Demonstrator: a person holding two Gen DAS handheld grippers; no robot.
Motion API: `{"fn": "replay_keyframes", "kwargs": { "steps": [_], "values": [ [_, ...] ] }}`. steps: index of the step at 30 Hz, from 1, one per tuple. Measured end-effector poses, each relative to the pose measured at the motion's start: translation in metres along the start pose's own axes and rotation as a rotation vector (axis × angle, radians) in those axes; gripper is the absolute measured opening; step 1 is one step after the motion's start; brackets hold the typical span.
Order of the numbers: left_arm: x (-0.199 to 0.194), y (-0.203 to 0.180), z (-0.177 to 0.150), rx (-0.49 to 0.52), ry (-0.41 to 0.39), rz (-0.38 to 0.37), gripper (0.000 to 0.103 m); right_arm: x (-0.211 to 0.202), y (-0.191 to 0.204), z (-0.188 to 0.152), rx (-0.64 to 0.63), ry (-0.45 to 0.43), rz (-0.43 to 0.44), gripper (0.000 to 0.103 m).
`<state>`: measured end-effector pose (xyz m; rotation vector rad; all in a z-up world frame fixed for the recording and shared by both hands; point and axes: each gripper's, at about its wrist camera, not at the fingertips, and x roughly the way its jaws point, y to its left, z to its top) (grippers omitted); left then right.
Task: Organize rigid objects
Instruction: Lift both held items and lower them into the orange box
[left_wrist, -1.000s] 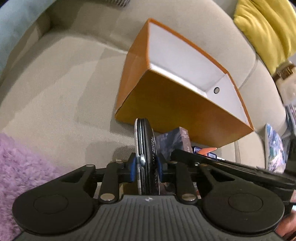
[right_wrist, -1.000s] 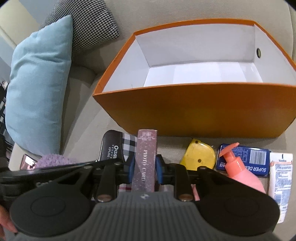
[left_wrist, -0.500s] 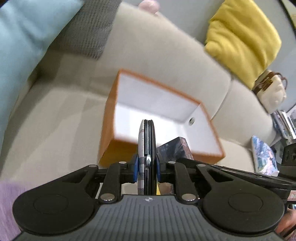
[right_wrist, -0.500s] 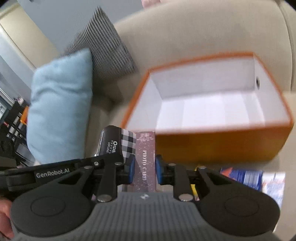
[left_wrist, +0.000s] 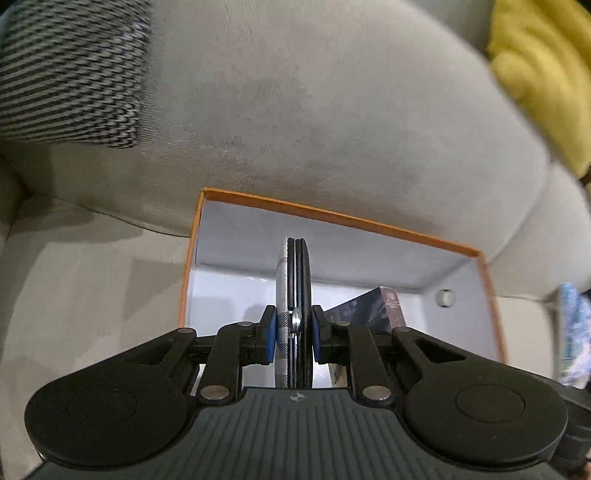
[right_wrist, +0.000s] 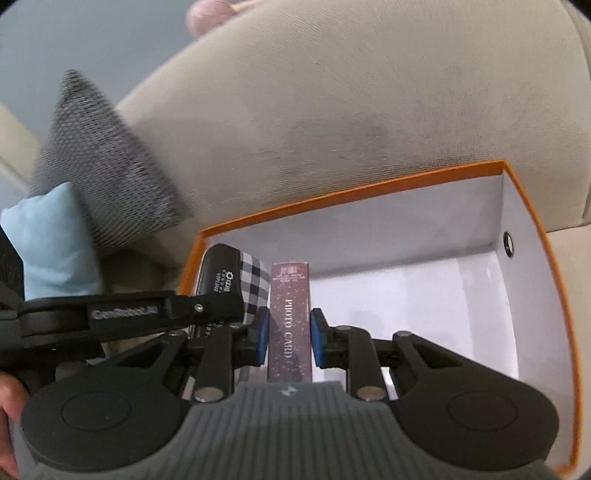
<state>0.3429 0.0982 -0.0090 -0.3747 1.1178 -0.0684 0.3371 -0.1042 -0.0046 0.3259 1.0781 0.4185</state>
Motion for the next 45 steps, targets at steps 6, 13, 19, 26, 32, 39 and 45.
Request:
{"fn": "replay_keyframes", "kwargs": {
  "steps": [6, 13, 19, 26, 32, 39, 45],
  "values": [
    [0.040, -0.017, 0.006, 0.061, 0.053, 0.114, 0.020, 0.039, -0.021, 0.007, 0.062, 0.057, -0.023, 0.023],
    [0.073, -0.023, 0.007, 0.073, 0.118, 0.201, 0.024, 0.063, -0.023, 0.008, 0.109, 0.117, -0.022, 0.024],
    [0.063, -0.023, 0.008, 0.100, 0.099, 0.207, 0.033, 0.072, -0.012, 0.011, 0.082, 0.124, -0.012, 0.024],
    [0.003, -0.020, 0.007, 0.193, -0.030, 0.146, 0.039, 0.070, -0.010, 0.012, 0.075, 0.127, -0.015, 0.024],
    [-0.030, -0.001, 0.000, 0.177, -0.112, 0.146, 0.045, 0.077, -0.004, 0.018, 0.093, 0.127, -0.071, 0.024],
    [-0.034, 0.028, -0.015, 0.119, -0.079, 0.119, 0.043, 0.095, 0.006, 0.023, 0.126, 0.119, -0.084, 0.024],
    [-0.038, 0.038, -0.028, 0.126, -0.070, 0.089, 0.036, 0.098, 0.006, 0.025, 0.104, 0.120, -0.068, 0.023]
  ]
}}
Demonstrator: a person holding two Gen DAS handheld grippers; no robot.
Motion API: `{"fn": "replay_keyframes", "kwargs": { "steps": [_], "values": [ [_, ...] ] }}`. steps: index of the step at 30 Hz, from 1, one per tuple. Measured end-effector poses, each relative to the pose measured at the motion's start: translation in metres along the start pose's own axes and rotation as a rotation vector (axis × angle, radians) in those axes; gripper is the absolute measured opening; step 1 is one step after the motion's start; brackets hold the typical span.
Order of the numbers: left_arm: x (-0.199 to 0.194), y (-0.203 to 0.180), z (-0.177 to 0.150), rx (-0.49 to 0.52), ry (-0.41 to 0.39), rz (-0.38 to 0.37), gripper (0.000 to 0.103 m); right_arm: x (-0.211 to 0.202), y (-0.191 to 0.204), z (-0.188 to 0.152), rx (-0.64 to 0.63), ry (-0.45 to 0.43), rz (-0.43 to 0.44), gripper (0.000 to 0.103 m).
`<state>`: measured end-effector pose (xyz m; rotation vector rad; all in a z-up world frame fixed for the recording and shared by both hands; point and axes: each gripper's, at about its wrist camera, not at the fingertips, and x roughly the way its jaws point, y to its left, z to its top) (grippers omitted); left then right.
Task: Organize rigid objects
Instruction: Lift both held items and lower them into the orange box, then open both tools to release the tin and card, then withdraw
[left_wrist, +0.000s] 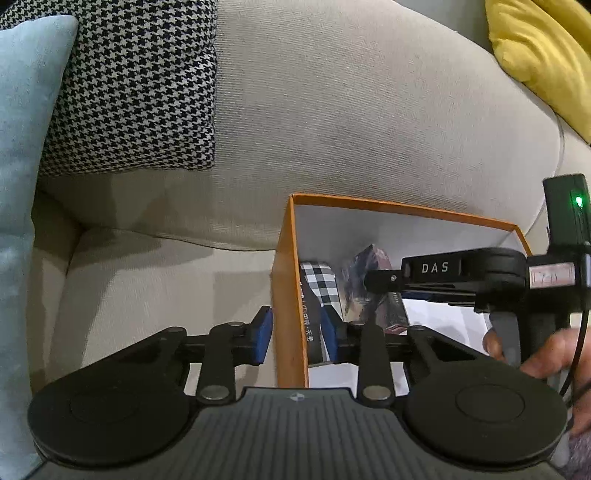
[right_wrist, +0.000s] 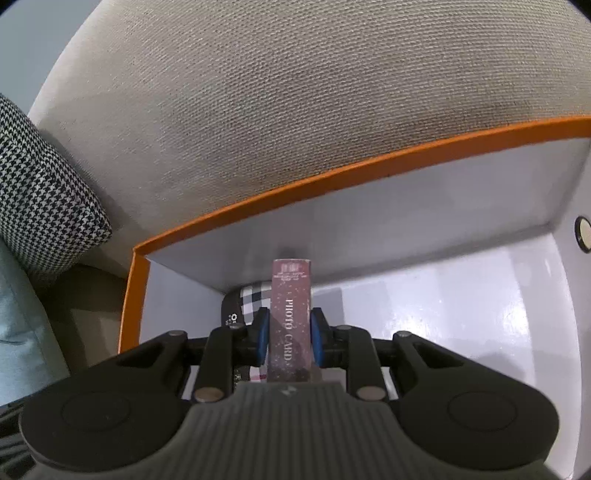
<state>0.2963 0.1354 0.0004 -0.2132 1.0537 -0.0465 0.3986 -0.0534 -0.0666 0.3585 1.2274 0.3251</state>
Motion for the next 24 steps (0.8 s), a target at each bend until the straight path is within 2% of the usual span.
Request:
{"fn": "replay_keyframes", "kwargs": {
  "steps": [7, 9, 13, 15, 17, 21, 24],
  "values": [
    [0.010, 0.000, -0.005, -0.015, 0.004, -0.018, 0.036, 0.007, 0.001, 0.007, -0.102, 0.054, -0.091, 0.029],
    [0.012, 0.000, -0.005, -0.014, 0.007, -0.020, 0.036, 0.005, 0.001, 0.008, -0.134, 0.057, -0.132, 0.043],
    [0.012, -0.002, -0.005, -0.009, 0.009, -0.020, 0.036, 0.005, 0.001, 0.009, -0.177, 0.079, -0.158, 0.050],
    [0.013, -0.002, -0.005, -0.009, 0.011, -0.023, 0.035, 0.007, -0.005, 0.006, -0.176, 0.113, -0.179, 0.058],
    [0.014, -0.001, -0.005, -0.008, 0.011, -0.026, 0.034, 0.008, -0.012, 0.001, -0.178, 0.133, -0.175, 0.056],
    [0.015, -0.002, -0.004, -0.003, 0.010, -0.027, 0.033, 0.016, -0.012, -0.008, -0.166, 0.146, -0.143, 0.035],
    [0.015, -0.002, -0.004, -0.002, 0.009, -0.028, 0.032, 0.019, -0.012, -0.009, -0.132, 0.144, -0.116, 0.030]
  ]
}}
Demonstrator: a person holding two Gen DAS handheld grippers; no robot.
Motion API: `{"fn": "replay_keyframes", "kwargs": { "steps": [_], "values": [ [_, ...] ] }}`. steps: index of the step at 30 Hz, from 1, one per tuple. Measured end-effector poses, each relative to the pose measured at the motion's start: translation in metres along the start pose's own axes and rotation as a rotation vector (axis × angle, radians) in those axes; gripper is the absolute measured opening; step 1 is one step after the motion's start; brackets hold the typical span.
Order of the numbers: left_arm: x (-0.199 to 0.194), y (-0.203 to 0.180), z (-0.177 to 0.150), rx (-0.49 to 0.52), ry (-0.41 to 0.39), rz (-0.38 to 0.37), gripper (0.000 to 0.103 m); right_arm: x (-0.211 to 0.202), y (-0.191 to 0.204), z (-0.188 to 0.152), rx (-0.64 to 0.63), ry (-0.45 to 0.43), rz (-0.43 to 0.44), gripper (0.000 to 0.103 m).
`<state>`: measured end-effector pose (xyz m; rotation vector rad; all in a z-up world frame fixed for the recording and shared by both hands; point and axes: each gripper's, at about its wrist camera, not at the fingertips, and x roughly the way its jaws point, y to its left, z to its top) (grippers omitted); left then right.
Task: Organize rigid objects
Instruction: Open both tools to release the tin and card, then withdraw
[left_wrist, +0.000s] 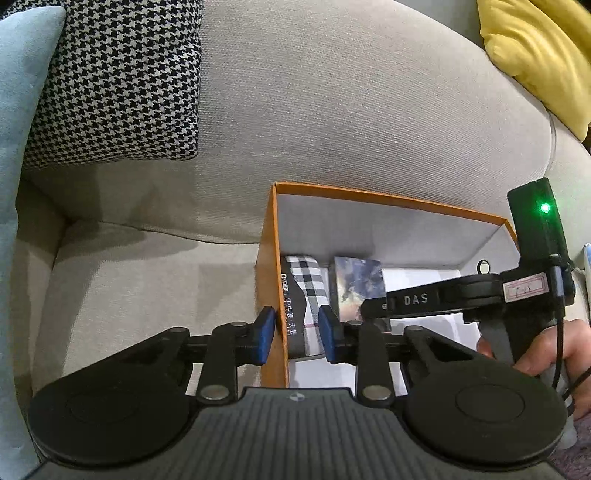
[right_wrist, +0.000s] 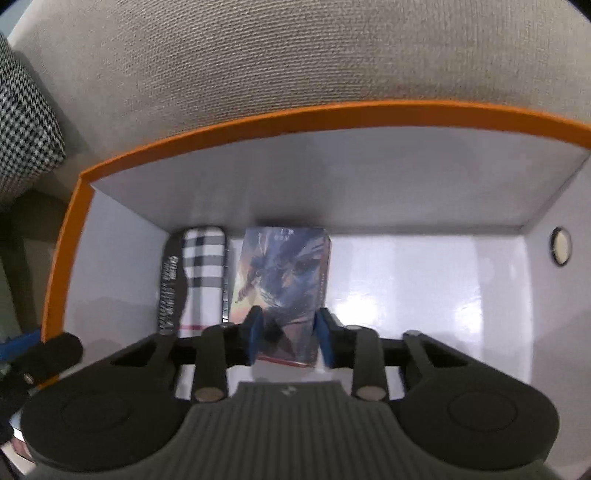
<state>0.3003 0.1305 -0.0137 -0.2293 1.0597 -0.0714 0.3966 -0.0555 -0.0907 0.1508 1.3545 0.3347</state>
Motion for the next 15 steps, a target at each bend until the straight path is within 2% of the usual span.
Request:
{"fn": "replay_keyframes", "kwargs": {
  "steps": [4, 9, 15],
  "values": [
    [-0.001, 0.000, 0.000, 0.000, -0.002, -0.001, 0.032, 0.005, 0.010, -0.003, -0.073, -0.020, -0.016, 0.029],
    [-0.003, -0.001, -0.003, -0.005, -0.012, -0.002, 0.032, 0.001, 0.002, -0.004, -0.055, -0.018, 0.011, 0.030],
    [-0.035, -0.004, -0.016, 0.002, -0.092, -0.017, 0.032, -0.030, 0.004, -0.019, -0.100, -0.084, 0.029, 0.031]
  ]
}}
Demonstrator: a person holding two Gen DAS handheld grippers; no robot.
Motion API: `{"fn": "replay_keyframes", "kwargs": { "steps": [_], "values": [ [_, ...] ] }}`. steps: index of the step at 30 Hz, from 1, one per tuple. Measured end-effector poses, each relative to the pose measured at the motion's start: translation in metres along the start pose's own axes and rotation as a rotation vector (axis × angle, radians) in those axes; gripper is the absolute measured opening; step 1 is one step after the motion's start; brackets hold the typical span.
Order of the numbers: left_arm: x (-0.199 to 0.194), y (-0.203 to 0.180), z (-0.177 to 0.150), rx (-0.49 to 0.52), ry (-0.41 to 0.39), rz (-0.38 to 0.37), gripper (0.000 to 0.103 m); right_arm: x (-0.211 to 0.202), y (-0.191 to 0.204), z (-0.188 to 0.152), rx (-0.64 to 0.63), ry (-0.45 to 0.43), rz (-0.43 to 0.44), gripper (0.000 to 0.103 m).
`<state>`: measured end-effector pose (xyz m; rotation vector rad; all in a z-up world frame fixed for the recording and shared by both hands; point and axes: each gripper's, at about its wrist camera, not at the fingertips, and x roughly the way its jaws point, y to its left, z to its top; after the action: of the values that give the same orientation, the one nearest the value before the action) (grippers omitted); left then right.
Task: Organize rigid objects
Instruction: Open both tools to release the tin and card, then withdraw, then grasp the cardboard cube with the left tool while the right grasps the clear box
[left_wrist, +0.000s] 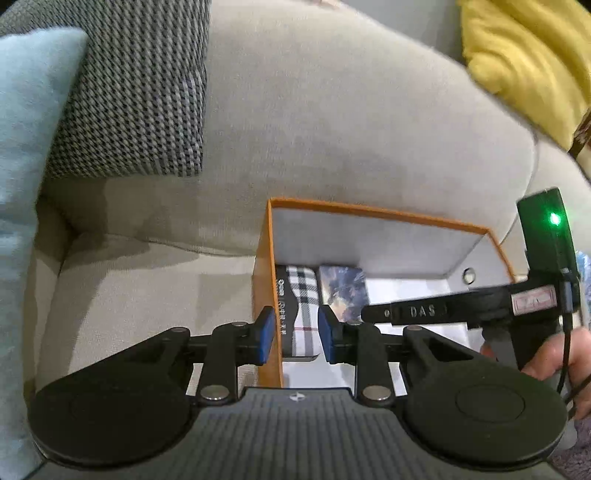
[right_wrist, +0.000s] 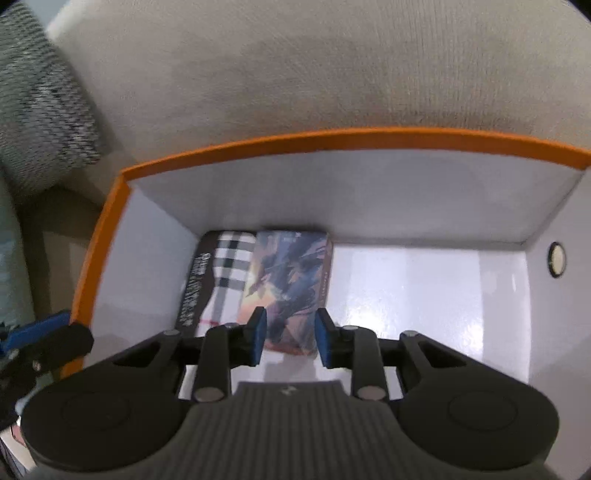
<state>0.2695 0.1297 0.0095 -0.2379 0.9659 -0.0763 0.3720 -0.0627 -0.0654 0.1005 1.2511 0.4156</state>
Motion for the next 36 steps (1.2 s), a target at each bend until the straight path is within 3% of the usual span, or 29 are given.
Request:
{"fn": "replay_keyframes", "kwargs": {
  "steps": [6, 11, 17, 21, 28, 36],
  "values": [
    [-0.058, -0.010, -0.025, 0.001, -0.084, -0.053, 0.032, -0.064, 0.013, -0.044, -0.048, -0.118, 0.042, 0.031],
    [-0.084, -0.017, -0.060, 0.000, -0.070, -0.073, 0.032, -0.113, 0.019, -0.091, -0.025, -0.197, 0.087, 0.031],
    [-0.089, -0.019, -0.113, -0.030, -0.007, -0.056, 0.033, -0.138, 0.022, -0.157, -0.016, -0.268, 0.095, 0.032],
    [-0.083, -0.025, -0.144, -0.007, 0.033, -0.020, 0.055, -0.138, 0.034, -0.201, -0.052, -0.273, 0.099, 0.042],
    [-0.059, -0.036, -0.179, 0.039, 0.143, 0.020, 0.085, -0.114, 0.047, -0.244, -0.145, -0.200, 0.033, 0.042],
    [-0.024, -0.041, -0.181, 0.027, 0.201, 0.058, 0.087, -0.101, 0.049, -0.237, -0.215, -0.181, 0.011, 0.041]
  ]
}}
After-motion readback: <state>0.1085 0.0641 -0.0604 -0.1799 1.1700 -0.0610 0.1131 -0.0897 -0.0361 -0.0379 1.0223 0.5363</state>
